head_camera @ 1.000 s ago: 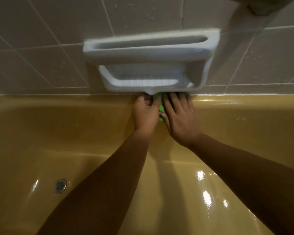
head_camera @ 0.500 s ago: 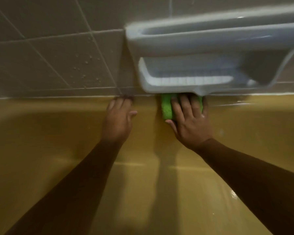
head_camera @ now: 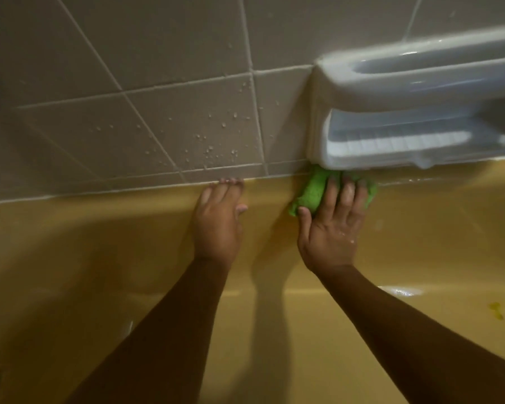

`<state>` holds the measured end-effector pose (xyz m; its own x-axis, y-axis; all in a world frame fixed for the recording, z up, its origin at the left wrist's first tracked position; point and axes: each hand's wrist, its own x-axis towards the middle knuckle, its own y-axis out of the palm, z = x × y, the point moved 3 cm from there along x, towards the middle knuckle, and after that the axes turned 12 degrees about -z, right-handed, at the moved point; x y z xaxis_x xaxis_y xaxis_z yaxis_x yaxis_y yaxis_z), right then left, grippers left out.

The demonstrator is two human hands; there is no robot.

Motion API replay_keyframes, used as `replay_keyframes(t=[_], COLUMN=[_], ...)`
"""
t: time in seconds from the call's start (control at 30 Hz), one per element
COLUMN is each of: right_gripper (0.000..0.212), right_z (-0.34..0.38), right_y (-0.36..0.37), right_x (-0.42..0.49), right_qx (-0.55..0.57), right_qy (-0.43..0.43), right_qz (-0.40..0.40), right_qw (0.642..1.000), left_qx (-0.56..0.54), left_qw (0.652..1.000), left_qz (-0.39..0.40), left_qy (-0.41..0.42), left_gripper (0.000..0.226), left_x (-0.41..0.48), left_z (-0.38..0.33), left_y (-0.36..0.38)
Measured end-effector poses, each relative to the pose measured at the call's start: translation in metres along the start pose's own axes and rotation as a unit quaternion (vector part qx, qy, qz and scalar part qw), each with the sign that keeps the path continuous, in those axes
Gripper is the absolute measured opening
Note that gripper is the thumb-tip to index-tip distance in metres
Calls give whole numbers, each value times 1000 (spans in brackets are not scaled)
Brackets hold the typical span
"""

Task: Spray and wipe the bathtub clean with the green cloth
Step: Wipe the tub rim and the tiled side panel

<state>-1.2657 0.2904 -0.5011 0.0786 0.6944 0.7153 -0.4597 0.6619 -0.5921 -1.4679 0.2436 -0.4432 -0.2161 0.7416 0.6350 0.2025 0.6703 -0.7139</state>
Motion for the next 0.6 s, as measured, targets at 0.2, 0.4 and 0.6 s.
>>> replay_keyframes(t=[0.2,0.4,0.6], right_gripper=[68,66,78], right_z=[63,4,81], right_y=[26,10,48], right_x=[3,0,-64], right_qx=[77,33,105], right_qy=[-307,-258,216], right_qz=[49,8,8], right_qw=[947,966,971], left_qx=[-44,-63,-59], left_qw=[994,995,993], left_qz=[34,33,6], left_qy=[89,74,99], left_gripper=[37,46,45], left_x=[11,8,8], left_z=[35,48,46], left_y=[-13,-10,-10])
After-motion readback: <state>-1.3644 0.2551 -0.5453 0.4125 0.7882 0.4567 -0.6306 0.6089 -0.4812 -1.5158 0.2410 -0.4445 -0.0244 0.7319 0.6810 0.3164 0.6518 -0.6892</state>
